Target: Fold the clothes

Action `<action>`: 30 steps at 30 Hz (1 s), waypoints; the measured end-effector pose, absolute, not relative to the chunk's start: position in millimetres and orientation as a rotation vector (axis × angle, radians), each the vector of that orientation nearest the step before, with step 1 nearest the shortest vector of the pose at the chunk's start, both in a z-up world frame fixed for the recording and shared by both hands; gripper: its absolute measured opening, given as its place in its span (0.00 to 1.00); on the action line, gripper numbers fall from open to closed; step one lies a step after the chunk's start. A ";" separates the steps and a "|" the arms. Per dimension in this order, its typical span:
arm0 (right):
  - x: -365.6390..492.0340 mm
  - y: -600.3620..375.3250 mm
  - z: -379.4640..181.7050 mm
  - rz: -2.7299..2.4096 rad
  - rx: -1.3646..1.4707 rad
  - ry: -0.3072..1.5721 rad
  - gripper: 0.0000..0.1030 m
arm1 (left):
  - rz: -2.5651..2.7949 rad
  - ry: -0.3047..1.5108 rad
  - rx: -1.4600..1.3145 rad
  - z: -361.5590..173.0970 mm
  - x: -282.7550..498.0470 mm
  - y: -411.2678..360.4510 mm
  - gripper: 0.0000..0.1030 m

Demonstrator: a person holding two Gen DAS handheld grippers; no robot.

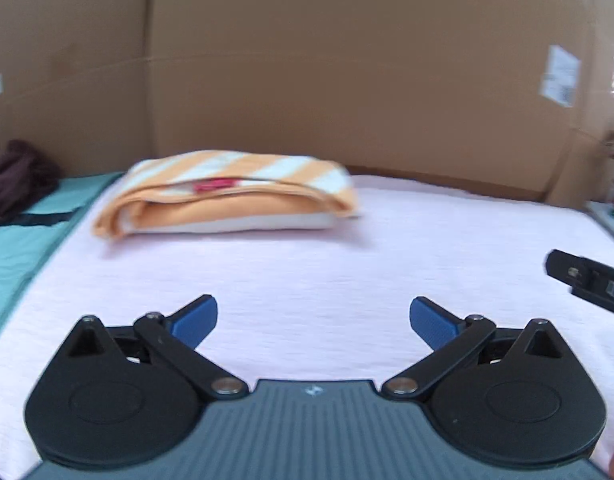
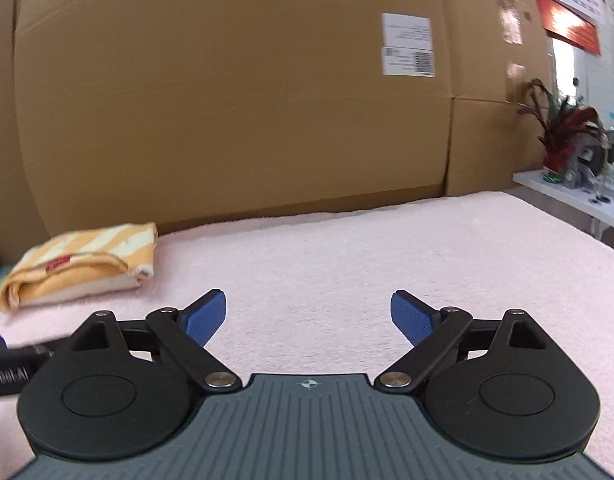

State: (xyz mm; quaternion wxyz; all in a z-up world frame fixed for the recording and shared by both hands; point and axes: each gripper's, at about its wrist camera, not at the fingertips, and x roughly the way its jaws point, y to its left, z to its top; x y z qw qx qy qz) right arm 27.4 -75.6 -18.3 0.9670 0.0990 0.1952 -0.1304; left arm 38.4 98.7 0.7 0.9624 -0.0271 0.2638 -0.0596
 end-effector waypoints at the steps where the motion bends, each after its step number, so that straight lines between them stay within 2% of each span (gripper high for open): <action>1: 21.8 -85.4 -13.2 -0.292 0.211 0.407 0.89 | -0.144 0.514 -0.058 -1.5 42.0 94.3 0.99; 4: 7.6 -106.0 -2.1 -0.376 0.164 0.422 0.89 | -0.168 0.475 -0.054 -3.3 42.7 71.8 0.99; 10: -18.6 -145.8 -1.7 -0.454 0.187 0.445 0.89 | -0.266 0.570 -0.128 -4.3 38.8 23.5 0.99; 17: -39.6 -160.8 -12.1 -0.466 0.205 0.469 0.89 | -0.353 0.617 -0.276 -23.6 14.3 29.6 0.99; 21: -43.4 -156.1 -14.7 -0.447 0.192 0.484 0.89 | -0.246 0.713 -0.119 -28.5 20.1 15.7 0.99; 30: -38.7 -138.4 -9.1 -0.398 0.174 0.491 0.92 | -0.153 0.695 -0.030 -25.0 15.9 21.9 0.99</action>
